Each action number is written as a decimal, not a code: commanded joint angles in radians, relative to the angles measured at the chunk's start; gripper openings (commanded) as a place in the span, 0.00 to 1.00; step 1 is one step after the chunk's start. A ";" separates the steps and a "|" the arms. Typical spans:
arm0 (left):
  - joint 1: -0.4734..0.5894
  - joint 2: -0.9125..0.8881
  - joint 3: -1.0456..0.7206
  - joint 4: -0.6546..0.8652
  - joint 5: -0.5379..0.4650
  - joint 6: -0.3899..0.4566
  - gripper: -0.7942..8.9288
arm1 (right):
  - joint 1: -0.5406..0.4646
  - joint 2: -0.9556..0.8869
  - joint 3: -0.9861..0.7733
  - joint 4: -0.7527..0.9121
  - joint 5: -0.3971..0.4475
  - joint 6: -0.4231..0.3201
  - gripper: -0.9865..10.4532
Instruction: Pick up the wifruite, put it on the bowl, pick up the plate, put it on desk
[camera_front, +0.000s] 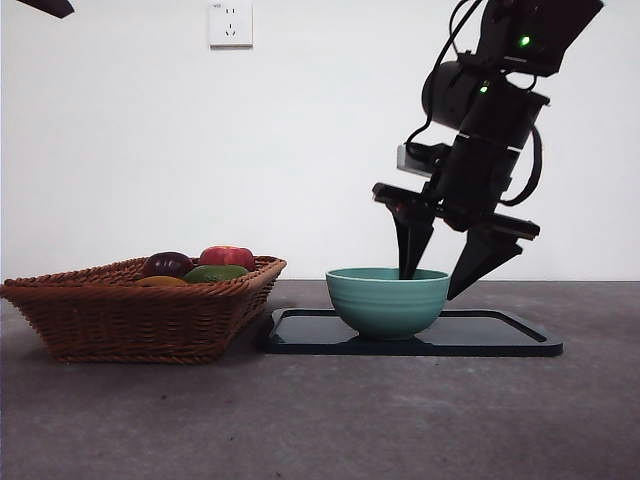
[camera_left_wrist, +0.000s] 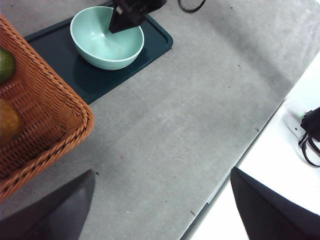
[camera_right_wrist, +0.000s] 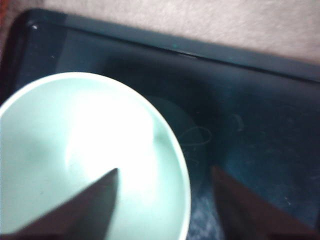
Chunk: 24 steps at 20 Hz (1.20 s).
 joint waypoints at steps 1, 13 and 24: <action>-0.006 0.005 0.011 0.008 0.002 0.011 0.53 | 0.010 0.017 0.020 0.025 0.042 -0.012 0.12; -0.006 0.005 0.011 0.006 0.002 0.007 0.53 | 0.010 -0.217 0.030 -0.047 0.076 -0.012 0.09; -0.006 0.005 0.011 -0.003 0.002 0.008 0.53 | 0.174 -0.689 -0.099 -0.336 0.145 -0.022 0.09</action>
